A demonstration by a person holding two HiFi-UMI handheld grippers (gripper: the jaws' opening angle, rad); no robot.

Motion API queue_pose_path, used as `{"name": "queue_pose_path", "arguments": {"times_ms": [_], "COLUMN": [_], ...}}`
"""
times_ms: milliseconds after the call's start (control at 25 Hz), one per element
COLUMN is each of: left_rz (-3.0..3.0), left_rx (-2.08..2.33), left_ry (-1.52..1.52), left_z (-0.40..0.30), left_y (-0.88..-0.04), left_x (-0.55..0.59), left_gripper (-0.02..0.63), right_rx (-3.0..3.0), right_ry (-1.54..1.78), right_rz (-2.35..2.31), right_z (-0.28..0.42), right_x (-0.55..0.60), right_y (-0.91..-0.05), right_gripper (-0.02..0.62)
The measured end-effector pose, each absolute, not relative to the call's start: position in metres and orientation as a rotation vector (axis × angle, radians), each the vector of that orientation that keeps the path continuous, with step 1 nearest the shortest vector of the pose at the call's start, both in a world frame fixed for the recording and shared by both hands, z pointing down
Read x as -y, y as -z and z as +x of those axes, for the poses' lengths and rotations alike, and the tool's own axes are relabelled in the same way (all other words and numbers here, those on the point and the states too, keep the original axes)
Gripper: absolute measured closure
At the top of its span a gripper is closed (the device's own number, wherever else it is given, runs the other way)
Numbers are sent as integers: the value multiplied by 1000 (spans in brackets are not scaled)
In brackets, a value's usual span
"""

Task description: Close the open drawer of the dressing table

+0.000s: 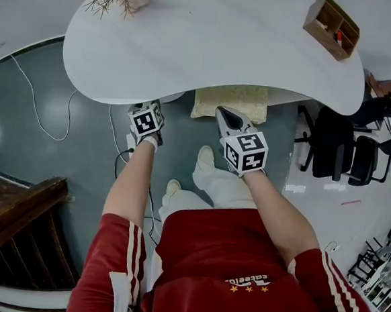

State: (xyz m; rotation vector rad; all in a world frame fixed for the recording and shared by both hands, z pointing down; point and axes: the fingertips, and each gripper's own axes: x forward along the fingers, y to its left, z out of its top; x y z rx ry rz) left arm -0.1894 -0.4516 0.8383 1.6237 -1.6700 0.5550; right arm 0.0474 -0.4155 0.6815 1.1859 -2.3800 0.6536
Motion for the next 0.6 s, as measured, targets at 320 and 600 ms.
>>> {"name": "queue_pose_path", "arguments": {"times_ms": [320, 600], "left_rz": [1740, 1811], "left_rx": [1604, 1611], "left_ry": [-565, -485], "left_z": [-167, -194], "left_y": [-800, -747], "left_x": [412, 363], "left_gripper": [408, 423], "right_rx": [2353, 2341], "right_ry": [-630, -636], "right_rz": [1200, 1269], "right_z": [52, 46], "right_x": [384, 335], "right_y": [-644, -611], "right_gripper": [597, 595]}}
